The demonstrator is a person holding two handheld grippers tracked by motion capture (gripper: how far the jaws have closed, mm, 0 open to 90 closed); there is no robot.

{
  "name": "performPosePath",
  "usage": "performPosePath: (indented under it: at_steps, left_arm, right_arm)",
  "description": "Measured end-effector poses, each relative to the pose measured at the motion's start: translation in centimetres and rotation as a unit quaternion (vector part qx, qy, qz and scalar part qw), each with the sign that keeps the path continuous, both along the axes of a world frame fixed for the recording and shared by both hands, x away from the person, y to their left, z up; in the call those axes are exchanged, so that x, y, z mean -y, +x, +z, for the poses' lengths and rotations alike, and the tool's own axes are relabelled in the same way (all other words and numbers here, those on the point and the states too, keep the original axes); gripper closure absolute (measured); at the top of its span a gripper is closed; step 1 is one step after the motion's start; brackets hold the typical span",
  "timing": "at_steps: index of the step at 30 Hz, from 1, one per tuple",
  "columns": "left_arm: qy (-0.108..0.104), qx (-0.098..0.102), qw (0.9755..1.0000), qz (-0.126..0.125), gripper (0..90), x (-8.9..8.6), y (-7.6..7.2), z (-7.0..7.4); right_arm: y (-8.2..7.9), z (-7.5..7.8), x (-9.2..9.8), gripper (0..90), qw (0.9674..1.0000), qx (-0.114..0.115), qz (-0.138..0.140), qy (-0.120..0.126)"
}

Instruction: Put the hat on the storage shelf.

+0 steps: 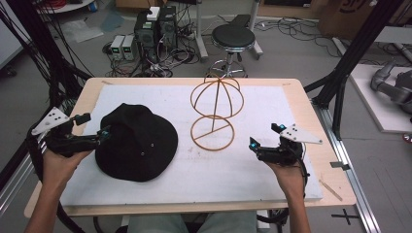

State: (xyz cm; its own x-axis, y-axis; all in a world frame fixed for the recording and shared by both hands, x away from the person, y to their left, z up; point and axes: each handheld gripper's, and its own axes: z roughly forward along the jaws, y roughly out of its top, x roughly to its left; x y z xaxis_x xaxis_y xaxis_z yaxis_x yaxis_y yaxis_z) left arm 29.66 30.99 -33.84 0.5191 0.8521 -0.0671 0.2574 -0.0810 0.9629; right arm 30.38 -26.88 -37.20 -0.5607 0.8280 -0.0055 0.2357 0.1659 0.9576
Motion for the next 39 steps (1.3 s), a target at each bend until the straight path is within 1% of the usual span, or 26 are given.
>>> performPosePath:
  at_steps: [3,8,14,17,20,24,28,29,30,31,39]
  left_arm:
    - [0.000,0.002,1.0000,0.001,8.7,-0.1,-0.1,0.1]
    - [-0.012,0.006,0.9999,0.000,8.7,-0.3,-0.2,0.3]
    - [-0.016,0.012,0.9998,0.000,8.7,-0.2,-0.1,0.5]
    - [-0.019,0.020,0.9996,0.001,8.7,0.0,0.0,0.7]
    - [-0.024,0.022,0.9995,0.000,8.7,0.2,0.2,0.7]
    - [-0.026,0.025,0.9994,-0.002,8.7,0.6,0.3,0.7]
    - [-0.038,0.033,0.9987,-0.002,8.7,1.0,0.6,0.7]
    - [-0.039,0.033,0.9987,-0.003,8.7,1.1,0.7,0.7]
    - [-0.039,0.033,0.9987,-0.003,8.7,1.3,0.8,0.6]
    - [-0.037,0.032,0.9988,-0.003,8.7,1.4,0.9,0.6]
    - [-0.039,0.034,0.9987,-0.003,8.7,2.4,1.6,0.2]
  right_arm:
    - [0.0,0.0,-0.2,6.3,1.0000,-0.002,0.003,-0.003]
    - [0.1,-0.1,-0.2,6.3,1.0000,-0.002,0.002,-0.003]
    - [-0.2,-0.1,-0.1,6.3,1.0000,-0.005,0.000,-0.004]
    - [-0.3,-0.1,0.0,6.3,1.0000,-0.005,-0.002,-0.005]
    - [-0.6,-0.2,0.1,6.3,1.0000,-0.005,-0.003,-0.008]
    - [-0.8,-0.1,0.1,6.3,0.9999,-0.004,-0.004,-0.009]
    - [-1.1,-0.1,0.2,6.3,0.9999,-0.003,-0.005,-0.009]
    - [-1.2,-0.1,0.3,6.3,0.9999,-0.005,-0.006,-0.009]
    - [-1.2,-0.1,0.4,6.3,0.9999,-0.001,-0.005,-0.011]
    - [-1.3,-0.1,0.4,6.3,0.9999,-0.005,-0.008,-0.009]
    - [-2.1,-0.3,0.6,6.3,0.9998,-0.005,-0.010,-0.015]
